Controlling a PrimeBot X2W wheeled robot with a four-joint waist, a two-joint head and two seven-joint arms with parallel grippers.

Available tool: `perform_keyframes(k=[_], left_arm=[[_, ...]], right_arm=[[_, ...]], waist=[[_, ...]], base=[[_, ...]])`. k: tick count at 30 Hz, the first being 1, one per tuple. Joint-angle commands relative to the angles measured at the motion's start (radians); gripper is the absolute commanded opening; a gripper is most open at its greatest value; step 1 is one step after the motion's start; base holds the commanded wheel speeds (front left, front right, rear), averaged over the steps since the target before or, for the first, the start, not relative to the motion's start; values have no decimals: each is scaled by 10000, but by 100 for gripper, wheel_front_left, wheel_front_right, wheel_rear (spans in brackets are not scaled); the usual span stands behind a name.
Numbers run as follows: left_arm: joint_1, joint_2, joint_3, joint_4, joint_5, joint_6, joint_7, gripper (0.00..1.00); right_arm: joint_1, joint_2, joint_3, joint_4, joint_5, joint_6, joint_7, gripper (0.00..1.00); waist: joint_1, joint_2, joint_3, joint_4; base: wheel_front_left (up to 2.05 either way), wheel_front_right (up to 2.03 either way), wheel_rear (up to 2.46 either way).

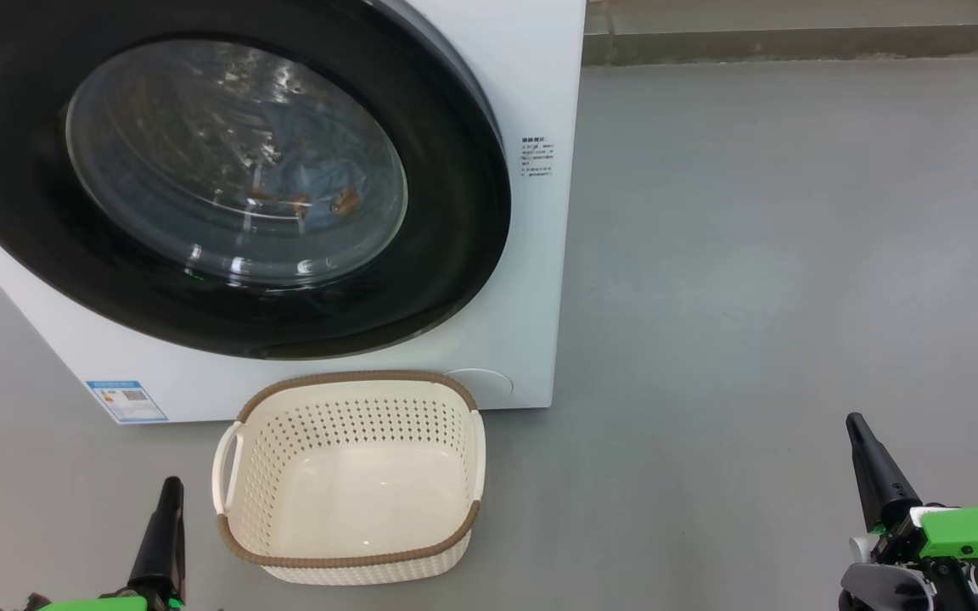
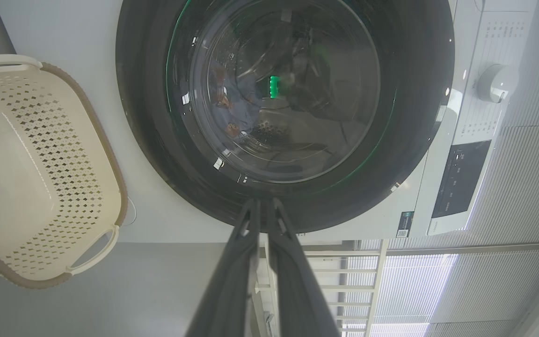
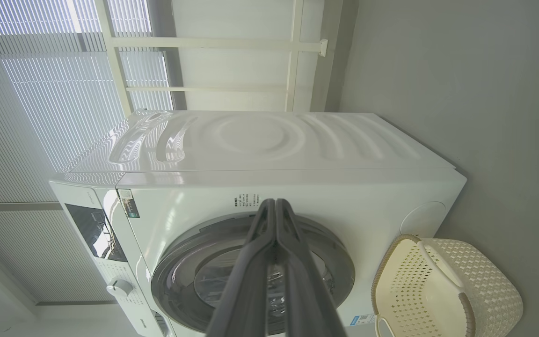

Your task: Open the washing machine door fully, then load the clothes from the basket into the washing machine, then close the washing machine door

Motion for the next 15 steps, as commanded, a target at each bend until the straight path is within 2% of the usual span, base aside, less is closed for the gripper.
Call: perform_keyframes(k=[1, 15], left_arm=[[-429, 89, 270, -313, -90, 4, 63, 0], [-429, 89, 270, -313, -90, 4, 62, 0]], right_arm=[[-501, -110, 211, -242, -2, 4, 64, 0], [-503, -98, 194, -241, -16, 4, 77, 0]], waist=[[0, 0, 0, 0], [0, 0, 0, 0]], base=[[0, 0, 0], [0, 0, 0]])
